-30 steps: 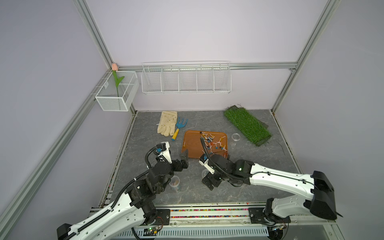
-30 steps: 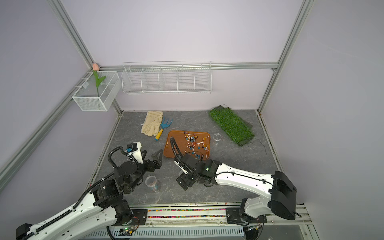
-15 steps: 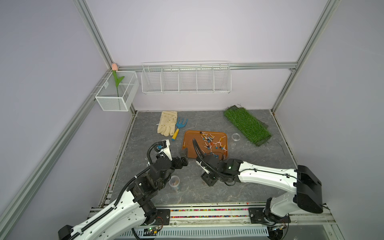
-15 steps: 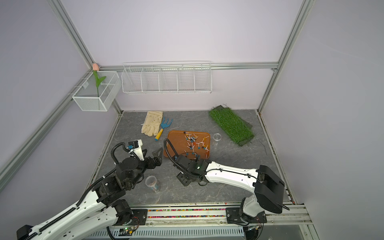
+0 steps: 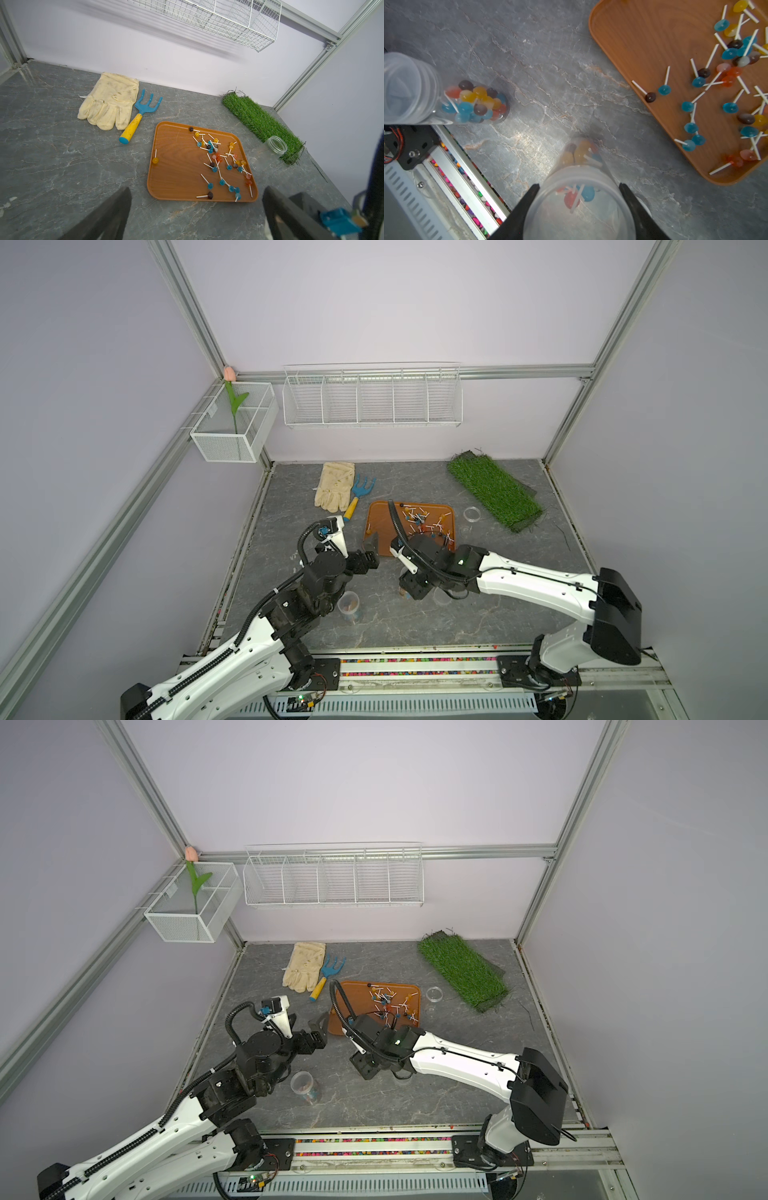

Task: Pour the candies out of the jar
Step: Pick up the jar from the center of the board.

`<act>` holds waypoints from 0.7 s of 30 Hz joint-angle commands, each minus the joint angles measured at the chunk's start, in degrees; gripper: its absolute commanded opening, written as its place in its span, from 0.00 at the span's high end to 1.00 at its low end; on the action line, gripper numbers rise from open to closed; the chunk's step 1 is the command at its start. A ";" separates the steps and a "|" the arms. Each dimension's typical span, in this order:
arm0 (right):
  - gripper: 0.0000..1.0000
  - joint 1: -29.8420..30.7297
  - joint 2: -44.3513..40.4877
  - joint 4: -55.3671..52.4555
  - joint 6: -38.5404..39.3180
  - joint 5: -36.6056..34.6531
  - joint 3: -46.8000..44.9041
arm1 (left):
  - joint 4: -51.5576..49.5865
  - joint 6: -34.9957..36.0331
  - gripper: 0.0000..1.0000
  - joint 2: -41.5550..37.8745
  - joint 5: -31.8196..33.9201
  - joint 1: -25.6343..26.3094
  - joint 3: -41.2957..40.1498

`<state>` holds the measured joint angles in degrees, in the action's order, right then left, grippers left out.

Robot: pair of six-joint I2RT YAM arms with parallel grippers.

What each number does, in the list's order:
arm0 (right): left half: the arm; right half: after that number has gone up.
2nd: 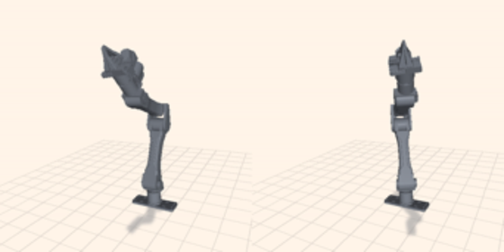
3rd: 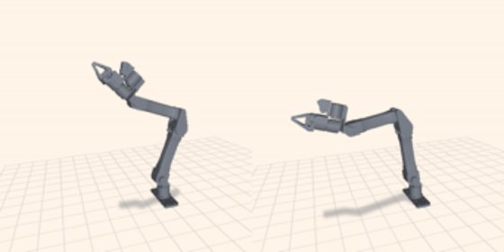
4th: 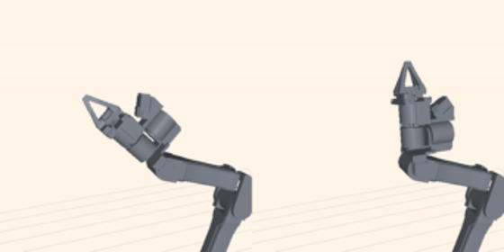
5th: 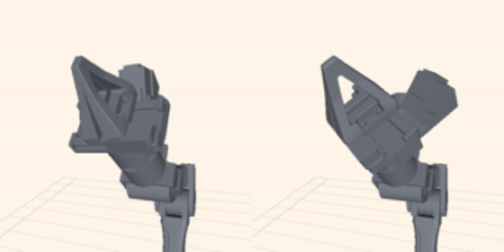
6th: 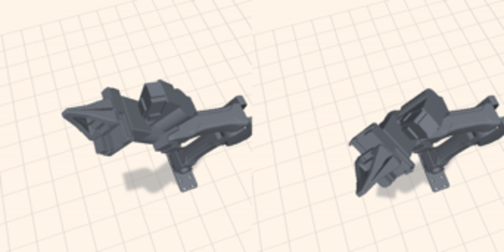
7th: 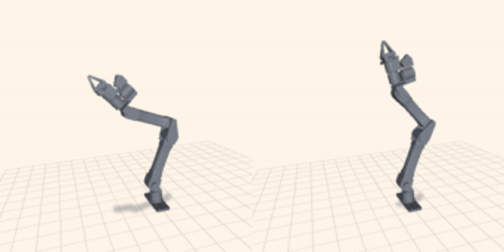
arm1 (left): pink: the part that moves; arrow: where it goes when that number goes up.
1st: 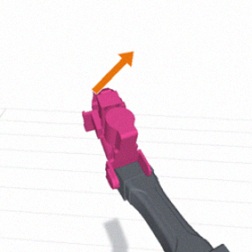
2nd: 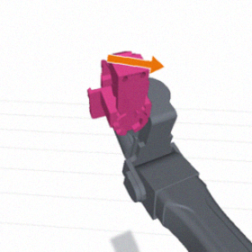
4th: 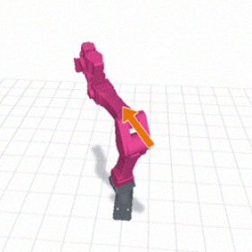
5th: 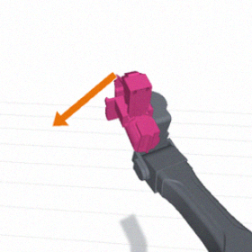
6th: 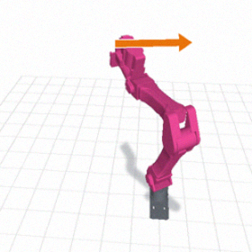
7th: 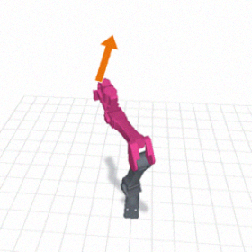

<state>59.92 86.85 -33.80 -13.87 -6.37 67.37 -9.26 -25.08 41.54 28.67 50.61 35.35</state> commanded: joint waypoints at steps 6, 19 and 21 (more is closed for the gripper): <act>0.54 -12.90 -8.16 0.07 -0.36 19.02 1.75 | -4.09 17.35 0.00 7.90 -7.90 -0.64 13.39; 0.54 -19.25 -12.45 3.61 0.94 23.37 3.16 | 3.32 25.76 0.04 11.20 -30.92 -0.68 12.58; 0.54 -19.53 -12.28 1.63 2.48 23.52 4.85 | 3.02 26.10 0.05 11.77 -32.81 -0.67 11.96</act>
<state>40.66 75.42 -32.32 -12.75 14.24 70.11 -8.21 -1.45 53.43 1.50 50.19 48.40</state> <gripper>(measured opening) 0.568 0.957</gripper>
